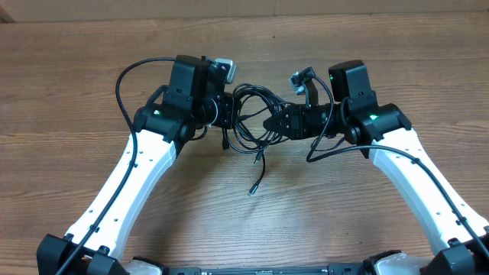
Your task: Untangle cables
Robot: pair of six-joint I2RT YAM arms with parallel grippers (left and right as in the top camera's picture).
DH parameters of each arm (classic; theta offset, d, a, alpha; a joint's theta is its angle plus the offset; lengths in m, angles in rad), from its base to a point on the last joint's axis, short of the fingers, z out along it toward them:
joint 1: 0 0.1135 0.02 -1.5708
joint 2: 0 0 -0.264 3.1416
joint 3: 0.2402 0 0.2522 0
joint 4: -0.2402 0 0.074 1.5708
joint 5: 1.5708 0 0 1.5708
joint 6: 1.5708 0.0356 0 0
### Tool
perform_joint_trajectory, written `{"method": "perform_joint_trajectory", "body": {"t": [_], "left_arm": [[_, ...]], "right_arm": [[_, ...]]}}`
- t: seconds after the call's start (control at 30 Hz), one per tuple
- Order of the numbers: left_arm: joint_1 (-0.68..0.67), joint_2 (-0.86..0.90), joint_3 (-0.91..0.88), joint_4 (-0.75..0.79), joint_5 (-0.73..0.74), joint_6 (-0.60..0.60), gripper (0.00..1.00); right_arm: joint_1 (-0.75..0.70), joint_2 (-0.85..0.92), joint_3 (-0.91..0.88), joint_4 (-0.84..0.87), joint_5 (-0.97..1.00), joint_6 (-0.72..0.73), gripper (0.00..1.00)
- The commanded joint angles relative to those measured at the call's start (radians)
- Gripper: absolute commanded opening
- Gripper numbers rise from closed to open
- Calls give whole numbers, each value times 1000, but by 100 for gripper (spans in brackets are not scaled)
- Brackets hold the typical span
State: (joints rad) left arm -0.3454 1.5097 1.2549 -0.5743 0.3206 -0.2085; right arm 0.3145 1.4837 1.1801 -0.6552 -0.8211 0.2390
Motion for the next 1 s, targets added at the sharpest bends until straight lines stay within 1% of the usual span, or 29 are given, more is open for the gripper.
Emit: {"method": "perform_joint_trajectory", "body": {"t": [0.0,0.03,0.27,0.33,0.4,0.57,0.63,0.7,0.8,0.97], "left_arm": [[60,-3,25,31,-89,-132,4],[75,-6,25,31,-89,-150,4],[138,-7,25,34,-88,-234,4],[149,-7,25,39,-88,-248,4],[151,-7,25,42,-89,-253,4],[151,-7,25,42,-88,-286,4],[150,-7,25,48,-50,-280,4],[148,-7,25,57,26,-216,4],[148,-7,25,62,162,-76,4],[149,-7,25,59,314,94,4]], "right_arm": [[-2,-29,19,-64,185,1,4],[-2,-29,19,-91,238,1,4],[-2,-29,19,-179,403,1,4],[-2,-29,19,-189,409,0,6],[-2,-29,19,-190,409,0,10],[-2,-29,19,-188,409,1,12],[-2,-29,19,-187,409,1,14],[-2,-29,19,-184,409,1,18],[-2,-29,19,-171,401,0,23],[-2,-29,19,-97,315,-3,30]]}}
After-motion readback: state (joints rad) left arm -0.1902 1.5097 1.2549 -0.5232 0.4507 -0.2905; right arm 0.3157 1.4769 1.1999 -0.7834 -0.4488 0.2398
